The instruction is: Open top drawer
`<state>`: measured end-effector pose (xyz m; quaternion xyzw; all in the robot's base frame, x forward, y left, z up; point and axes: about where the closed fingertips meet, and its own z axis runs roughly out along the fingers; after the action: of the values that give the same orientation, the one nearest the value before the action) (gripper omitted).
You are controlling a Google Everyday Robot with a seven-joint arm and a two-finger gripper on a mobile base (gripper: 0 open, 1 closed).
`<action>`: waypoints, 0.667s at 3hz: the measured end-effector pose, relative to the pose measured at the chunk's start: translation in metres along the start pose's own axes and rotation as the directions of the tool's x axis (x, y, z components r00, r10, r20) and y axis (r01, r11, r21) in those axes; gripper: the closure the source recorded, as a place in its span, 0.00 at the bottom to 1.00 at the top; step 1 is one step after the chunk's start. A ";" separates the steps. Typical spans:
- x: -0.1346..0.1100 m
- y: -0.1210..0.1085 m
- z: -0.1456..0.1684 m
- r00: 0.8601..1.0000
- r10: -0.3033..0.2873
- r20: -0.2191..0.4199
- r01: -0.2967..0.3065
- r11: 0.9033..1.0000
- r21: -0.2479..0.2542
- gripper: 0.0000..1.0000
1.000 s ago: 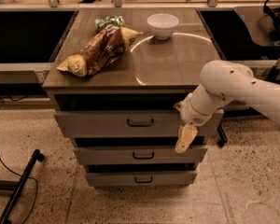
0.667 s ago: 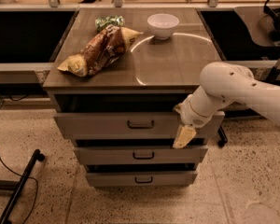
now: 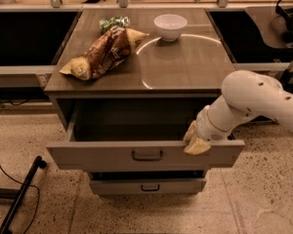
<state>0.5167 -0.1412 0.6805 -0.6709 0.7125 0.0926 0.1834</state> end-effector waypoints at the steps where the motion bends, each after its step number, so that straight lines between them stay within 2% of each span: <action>1: -0.001 0.025 0.004 0.999 0.011 0.045 -0.009 0.999 -0.039 0.99; 2: -0.002 0.031 0.005 0.998 0.015 0.055 -0.012 0.999 -0.048 1.00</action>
Offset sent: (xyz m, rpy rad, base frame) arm -0.0771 0.0249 -0.0298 0.1655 0.1292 0.0197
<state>0.4869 -0.1350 0.6734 -0.6674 0.7092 0.1295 0.1865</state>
